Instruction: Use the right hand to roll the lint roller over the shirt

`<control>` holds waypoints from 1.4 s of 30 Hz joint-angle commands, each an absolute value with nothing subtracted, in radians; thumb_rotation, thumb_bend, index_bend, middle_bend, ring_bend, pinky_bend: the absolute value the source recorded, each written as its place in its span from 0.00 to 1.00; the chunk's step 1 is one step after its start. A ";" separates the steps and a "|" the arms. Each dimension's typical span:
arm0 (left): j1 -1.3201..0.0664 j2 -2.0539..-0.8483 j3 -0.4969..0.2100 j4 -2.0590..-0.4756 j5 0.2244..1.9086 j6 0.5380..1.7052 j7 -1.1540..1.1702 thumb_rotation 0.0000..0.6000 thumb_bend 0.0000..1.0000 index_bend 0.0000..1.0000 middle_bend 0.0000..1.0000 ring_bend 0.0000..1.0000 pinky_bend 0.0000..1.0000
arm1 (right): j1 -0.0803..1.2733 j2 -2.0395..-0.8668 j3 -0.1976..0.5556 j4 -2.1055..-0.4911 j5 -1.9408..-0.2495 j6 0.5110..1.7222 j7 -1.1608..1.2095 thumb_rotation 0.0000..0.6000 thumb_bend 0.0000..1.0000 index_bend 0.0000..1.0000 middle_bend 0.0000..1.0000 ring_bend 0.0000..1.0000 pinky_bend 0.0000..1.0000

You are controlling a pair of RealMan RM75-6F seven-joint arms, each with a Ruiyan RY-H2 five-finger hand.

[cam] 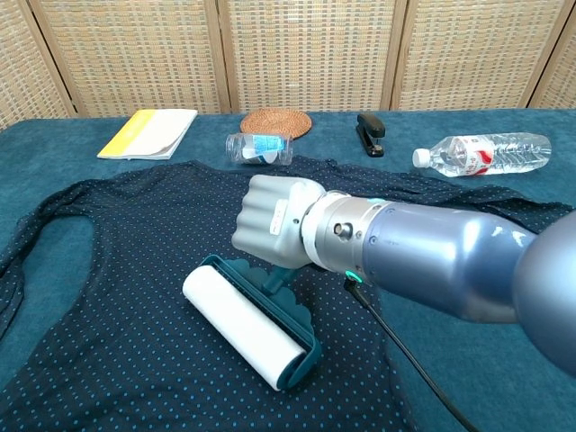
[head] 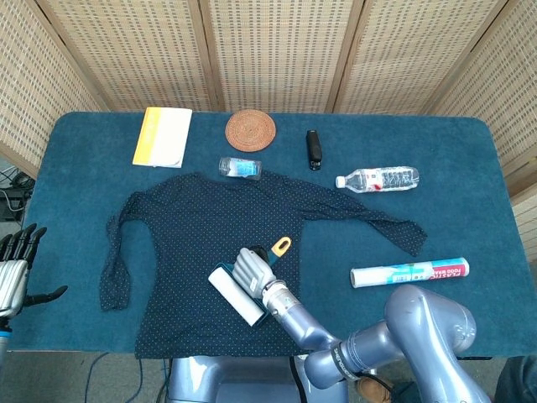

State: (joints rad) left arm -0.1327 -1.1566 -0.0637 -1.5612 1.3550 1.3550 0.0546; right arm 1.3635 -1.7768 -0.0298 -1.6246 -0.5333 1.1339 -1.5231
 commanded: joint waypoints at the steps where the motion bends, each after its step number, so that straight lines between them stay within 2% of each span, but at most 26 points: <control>1: -0.133 -1.156 -0.064 -1.560 1.354 1.355 0.053 1.00 0.00 0.00 0.00 0.00 0.00 | 1.361 -1.772 -0.045 -1.605 -0.542 1.145 -1.534 1.00 0.68 0.72 1.00 1.00 1.00; 8: -0.134 -1.156 -0.064 -1.557 1.353 1.352 0.048 1.00 0.00 0.00 0.00 0.00 0.00 | 1.334 -1.724 -0.077 -1.532 -0.553 1.149 -1.528 1.00 0.68 0.72 1.00 1.00 1.00; 24: -0.144 -1.167 -0.065 -1.556 1.341 1.336 0.073 1.00 0.00 0.00 0.00 0.00 0.00 | 1.258 -1.648 -0.114 -1.296 -0.573 1.065 -1.467 1.00 0.68 0.71 1.00 1.00 1.00; 30: -0.147 -1.171 -0.065 -1.554 1.337 1.332 0.079 1.00 0.00 0.00 0.00 0.00 0.00 | 1.261 -1.658 -0.097 -1.338 -0.595 1.063 -1.481 1.00 0.68 0.71 1.00 1.00 1.00; 42: -0.146 -1.170 -0.064 -1.550 1.335 1.331 0.074 1.00 0.00 0.00 0.00 0.00 0.00 | 1.292 -1.759 -0.082 -1.501 -0.623 1.151 -1.639 1.00 0.68 0.71 1.00 1.00 1.00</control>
